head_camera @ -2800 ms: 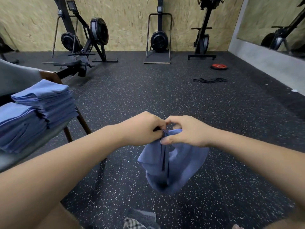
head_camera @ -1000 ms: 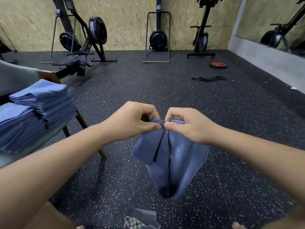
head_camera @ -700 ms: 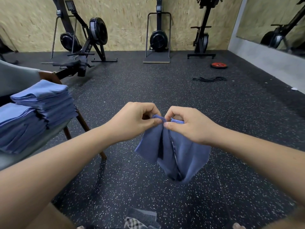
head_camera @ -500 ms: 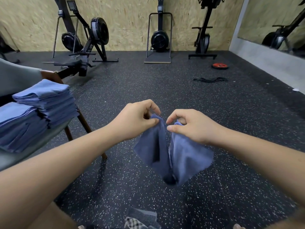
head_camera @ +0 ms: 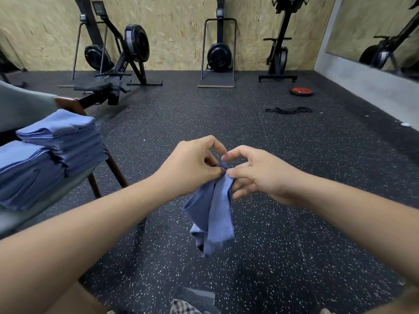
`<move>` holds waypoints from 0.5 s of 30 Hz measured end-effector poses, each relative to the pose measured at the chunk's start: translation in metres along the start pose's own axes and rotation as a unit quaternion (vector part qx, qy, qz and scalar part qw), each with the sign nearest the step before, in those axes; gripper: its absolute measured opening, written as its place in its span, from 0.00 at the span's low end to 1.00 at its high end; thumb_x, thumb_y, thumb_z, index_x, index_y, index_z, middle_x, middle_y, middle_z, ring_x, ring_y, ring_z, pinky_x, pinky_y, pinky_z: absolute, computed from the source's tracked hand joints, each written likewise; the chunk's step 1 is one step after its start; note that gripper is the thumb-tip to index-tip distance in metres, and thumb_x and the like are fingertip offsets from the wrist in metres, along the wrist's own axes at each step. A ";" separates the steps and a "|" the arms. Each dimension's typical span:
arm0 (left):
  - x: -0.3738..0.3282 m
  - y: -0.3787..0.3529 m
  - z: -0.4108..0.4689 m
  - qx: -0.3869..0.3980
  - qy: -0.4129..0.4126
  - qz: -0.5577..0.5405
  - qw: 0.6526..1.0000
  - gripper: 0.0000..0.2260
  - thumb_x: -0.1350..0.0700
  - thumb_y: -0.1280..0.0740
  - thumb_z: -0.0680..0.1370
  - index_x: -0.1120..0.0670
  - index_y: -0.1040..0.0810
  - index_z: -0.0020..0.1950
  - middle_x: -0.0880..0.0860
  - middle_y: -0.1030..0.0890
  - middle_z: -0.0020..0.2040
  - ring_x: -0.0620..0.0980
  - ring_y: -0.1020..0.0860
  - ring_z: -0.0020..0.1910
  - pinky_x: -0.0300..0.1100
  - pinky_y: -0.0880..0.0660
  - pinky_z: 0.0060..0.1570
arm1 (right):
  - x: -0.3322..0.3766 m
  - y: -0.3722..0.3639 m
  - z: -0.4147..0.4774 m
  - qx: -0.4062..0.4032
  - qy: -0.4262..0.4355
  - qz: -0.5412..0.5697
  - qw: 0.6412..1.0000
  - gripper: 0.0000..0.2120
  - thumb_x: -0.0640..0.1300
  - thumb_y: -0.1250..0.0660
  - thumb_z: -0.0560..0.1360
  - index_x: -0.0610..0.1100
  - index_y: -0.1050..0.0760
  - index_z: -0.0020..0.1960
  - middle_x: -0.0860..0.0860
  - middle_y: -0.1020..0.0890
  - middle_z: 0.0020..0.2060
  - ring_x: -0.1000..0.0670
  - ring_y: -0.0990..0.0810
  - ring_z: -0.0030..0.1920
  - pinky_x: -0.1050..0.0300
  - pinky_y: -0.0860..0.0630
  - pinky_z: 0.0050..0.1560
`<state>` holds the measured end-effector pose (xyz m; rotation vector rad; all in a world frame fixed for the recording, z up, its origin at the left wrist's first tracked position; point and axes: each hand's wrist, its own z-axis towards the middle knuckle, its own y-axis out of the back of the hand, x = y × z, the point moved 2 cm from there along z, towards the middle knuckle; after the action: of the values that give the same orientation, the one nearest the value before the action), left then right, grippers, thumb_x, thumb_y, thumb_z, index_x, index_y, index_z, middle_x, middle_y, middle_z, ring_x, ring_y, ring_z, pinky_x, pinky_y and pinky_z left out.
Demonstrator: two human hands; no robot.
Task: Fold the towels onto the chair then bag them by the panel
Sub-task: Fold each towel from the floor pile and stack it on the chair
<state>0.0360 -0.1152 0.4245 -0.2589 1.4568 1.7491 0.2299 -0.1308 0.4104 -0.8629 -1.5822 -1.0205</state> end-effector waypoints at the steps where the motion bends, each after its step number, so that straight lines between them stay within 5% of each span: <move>1: -0.001 0.001 0.000 0.000 -0.001 -0.004 1.000 0.12 0.56 0.22 0.74 0.43 0.18 0.54 0.43 0.13 0.38 0.40 0.17 0.37 0.37 0.22 0.40 | 0.000 0.000 0.001 0.001 0.000 0.006 1.000 0.14 0.33 0.34 0.84 0.43 0.26 0.67 0.40 0.17 0.42 0.46 0.18 0.41 0.47 0.13 0.48; 6: -0.004 0.002 -0.002 0.004 -0.024 -0.018 1.000 0.12 0.59 0.24 0.75 0.45 0.17 0.54 0.43 0.12 0.40 0.38 0.16 0.38 0.38 0.20 0.46 | -0.003 0.000 0.004 0.007 -0.003 0.040 0.999 0.18 0.28 0.43 0.81 0.38 0.25 0.67 0.39 0.17 0.43 0.43 0.14 0.44 0.49 0.15 0.49; 15: -0.008 -0.003 -0.004 0.029 -0.074 -0.014 0.997 0.20 0.63 0.26 0.73 0.46 0.22 0.61 0.43 0.13 0.45 0.44 0.17 0.41 0.37 0.23 0.46 | -0.002 0.008 0.006 -0.089 0.075 -0.060 0.991 0.04 0.32 0.31 0.81 0.36 0.20 0.55 0.40 0.14 0.37 0.48 0.16 0.37 0.56 0.17 0.39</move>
<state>0.0417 -0.1223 0.4260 -0.1166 1.3874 1.6637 0.2352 -0.1226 0.4094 -0.7968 -1.4450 -1.2971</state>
